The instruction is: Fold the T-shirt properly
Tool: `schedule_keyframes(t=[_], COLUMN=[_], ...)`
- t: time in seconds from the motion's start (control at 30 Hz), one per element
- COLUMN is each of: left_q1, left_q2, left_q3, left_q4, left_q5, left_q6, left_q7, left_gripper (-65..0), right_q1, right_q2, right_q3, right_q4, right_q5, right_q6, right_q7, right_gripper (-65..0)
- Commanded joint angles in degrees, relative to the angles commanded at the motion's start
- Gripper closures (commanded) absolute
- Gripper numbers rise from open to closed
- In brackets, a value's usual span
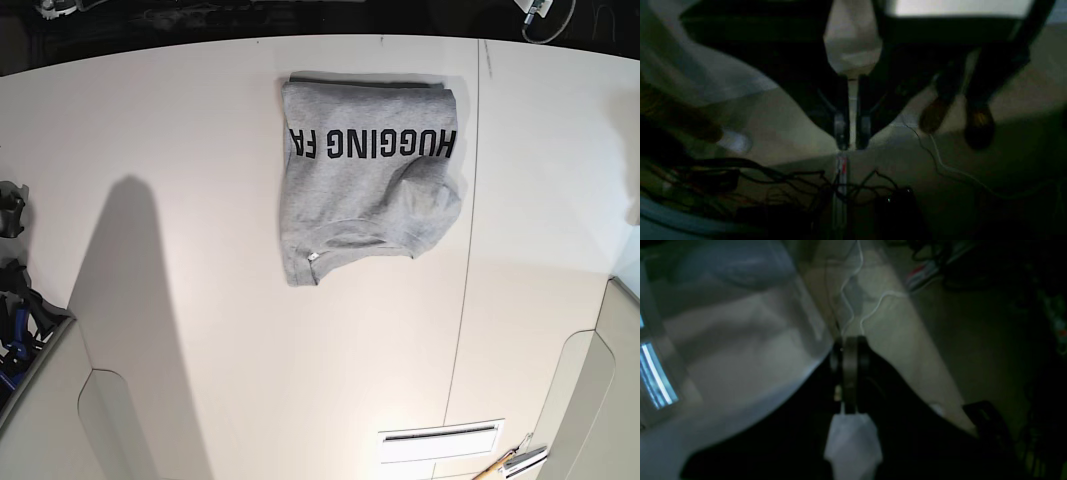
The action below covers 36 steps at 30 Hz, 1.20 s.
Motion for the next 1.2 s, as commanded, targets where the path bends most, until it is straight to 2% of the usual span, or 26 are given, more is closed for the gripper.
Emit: schedule_keyframes(t=[0.07, 0.1, 0.13, 0.2, 0.3, 0.37, 0.5, 0.6, 0.77, 0.93, 1.03, 1.2], left_q1=[-0.52, -1.18, -2.29, -5.97, -12.83, -16.26, -22.25, -25.94, -30.86, -33.09, -33.83, -35.65], left_q2=[-0.42, -1.18, -2.12, -3.52, -3.76, -3.76, -3.76, -3.56, -3.23, -1.38, -0.07, 1.57], left_q3=[4.44, 6.80, 9.31, 14.45, 21.42, 25.42, 32.70, 36.79, 41.72, 42.95, 42.95, 42.95], left_q4=[-6.03, -10.05, -14.58, -24.55, -39.19, -46.73, -57.09, -60.67, -62.60, -62.75, -63.21, -66.53], left_q5=[7.10, 8.90, 9.99, 11.04, 10.99, 10.95, 10.95, 10.95, 10.97, 11.30, 13.84, 16.76], left_q6=[0.00, 0.00, 1.32, 6.02, 11.66, 12.86, 12.84, 12.82, 12.80, 12.82, 12.82, 12.82], left_q7=[-6.03, -8.87, -11.47, -16.09, -16.37, -16.74, -20.55, -23.96, -26.36, -30.77, -33.03, -34.18], left_gripper=[-4.3, -4.3, -4.3, -4.3, -4.3, -4.3, -4.4, -4.4, -4.4, -4.4, -4.4, -4.4], right_q1=[0.00, 0.04, 0.04, 0.72, 3.58, 5.25, 8.55, 11.34, 17.33, 22.62, 25.79, 29.46], right_q2=[-0.33, -0.66, -1.33, -3.45, -6.36, -7.41, -8.76, -9.92, -13.79, -17.53, -19.30, -21.90], right_q3=[-4.61, -6.91, -8.94, -12.31, -15.43, -16.15, -16.13, -16.15, -16.13, -16.15, -16.13, -16.13], right_q4=[-4.50, -7.13, -9.97, -16.33, -26.75, -32.50, -41.09, -45.29, -51.21, -56.54, -59.12, -61.86], right_q5=[-5.14, -9.18, -13.99, -22.97, -30.03, -30.86, -30.91, -30.91, -30.93, -30.93, -30.93, -30.93], right_q6=[0.00, -0.02, -0.02, -0.17, -0.15, -0.15, -0.13, -0.13, -0.15, -0.15, -0.15, -0.17], right_q7=[8.20, 12.74, 16.37, 19.34, 19.34, 19.34, 19.37, 20.68, 21.75, 22.75, 24.28, 24.50], right_gripper=[0.0, 0.0, 0.0, 0.0, 0.0, 0.0, 0.0, 0.0, 0.0, 0.0, 0.0, 0.0])
